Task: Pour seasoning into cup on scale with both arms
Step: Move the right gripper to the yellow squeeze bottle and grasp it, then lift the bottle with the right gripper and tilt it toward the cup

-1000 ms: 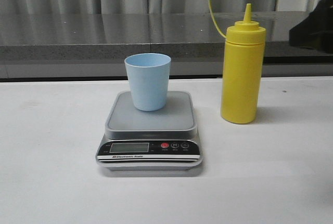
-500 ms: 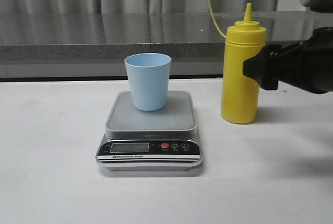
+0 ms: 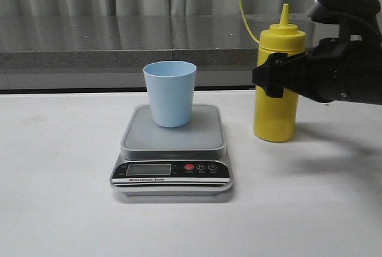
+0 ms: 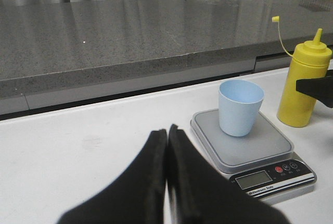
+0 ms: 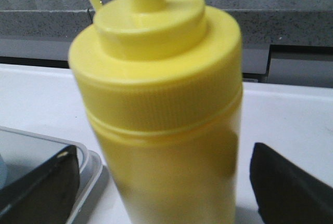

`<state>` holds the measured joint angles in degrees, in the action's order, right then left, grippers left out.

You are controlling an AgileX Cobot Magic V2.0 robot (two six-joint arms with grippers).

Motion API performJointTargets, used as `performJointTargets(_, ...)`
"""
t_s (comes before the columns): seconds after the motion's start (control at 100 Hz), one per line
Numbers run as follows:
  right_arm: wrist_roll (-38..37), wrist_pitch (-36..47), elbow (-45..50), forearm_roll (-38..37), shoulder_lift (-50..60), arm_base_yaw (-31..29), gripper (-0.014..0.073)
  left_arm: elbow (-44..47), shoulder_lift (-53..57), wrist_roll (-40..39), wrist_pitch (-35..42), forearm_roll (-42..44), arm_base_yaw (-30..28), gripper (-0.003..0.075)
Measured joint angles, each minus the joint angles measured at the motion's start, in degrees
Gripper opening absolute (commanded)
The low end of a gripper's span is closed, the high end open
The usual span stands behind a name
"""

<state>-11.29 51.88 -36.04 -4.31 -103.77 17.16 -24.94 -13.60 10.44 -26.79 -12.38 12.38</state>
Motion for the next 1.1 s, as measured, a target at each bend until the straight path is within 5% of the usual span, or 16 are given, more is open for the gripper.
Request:
performJointTargets(0.44,-0.13,0.12,-6.62,-0.14,-5.6,0.0,0.0626,0.0,0.0,0.0,0.0,0.0,0.0,-0.002)
performJointTargets(0.65,-0.13,0.57,-6.76,-0.14,-6.03,0.0,0.036,0.0,0.0,0.0,0.0,0.0,0.0,-0.002)
performJointTargets(0.85,-0.13,0.95,-6.8,-0.14,-6.03,0.0,-0.0076,0.0,0.0,0.0,0.0,0.1,0.0,-0.002)
performJointTargets(1.1,2.72,0.64,-6.8,-0.14,-5.57,0.0,-0.006,0.0,0.0,0.0,0.0,0.1,0.0,-0.002)
